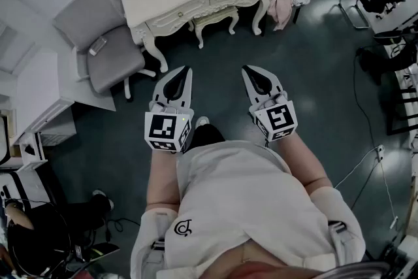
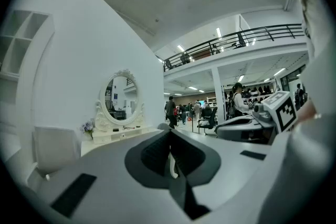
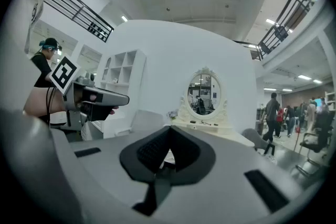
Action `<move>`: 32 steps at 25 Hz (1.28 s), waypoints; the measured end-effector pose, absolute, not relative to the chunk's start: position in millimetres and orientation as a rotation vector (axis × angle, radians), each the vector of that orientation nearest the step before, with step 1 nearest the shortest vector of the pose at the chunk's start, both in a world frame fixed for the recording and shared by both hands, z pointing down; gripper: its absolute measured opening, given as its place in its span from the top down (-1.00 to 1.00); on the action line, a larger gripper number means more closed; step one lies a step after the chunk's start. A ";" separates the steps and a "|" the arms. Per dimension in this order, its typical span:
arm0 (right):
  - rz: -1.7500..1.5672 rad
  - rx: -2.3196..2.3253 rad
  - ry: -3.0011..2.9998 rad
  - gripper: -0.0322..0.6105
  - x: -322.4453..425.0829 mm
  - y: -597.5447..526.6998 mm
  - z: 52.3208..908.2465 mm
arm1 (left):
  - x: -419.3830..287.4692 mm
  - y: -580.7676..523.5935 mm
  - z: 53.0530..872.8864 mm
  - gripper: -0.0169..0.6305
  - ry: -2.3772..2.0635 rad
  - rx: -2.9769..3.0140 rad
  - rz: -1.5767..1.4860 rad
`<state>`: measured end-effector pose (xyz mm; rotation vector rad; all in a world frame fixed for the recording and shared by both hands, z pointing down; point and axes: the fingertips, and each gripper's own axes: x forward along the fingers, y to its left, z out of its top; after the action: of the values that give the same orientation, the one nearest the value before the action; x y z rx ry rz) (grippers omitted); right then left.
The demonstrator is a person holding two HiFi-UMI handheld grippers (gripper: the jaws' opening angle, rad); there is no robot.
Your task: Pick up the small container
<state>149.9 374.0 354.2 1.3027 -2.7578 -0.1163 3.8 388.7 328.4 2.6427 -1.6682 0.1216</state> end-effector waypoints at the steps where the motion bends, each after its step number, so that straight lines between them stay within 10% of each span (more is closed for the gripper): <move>1: -0.117 1.301 -2.757 0.89 150.4 374.2 355.0 | 5.2 389.1 329.4 0.91 -1.664 2.644 0.123; 20: 0.075 1.330 -2.736 0.88 149.6 336.8 378.4 | 3.7 356.9 356.0 0.91 -1.609 2.597 0.198; 32: 0.126 1.364 -2.656 0.88 96.6 148.6 398.5 | -57.3 155.5 372.4 0.91 -1.557 2.605 0.191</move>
<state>96.6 148.6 398.5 1.3637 -2.6555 0.1262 -57.3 155.5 372.4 2.6049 -1.5566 0.1909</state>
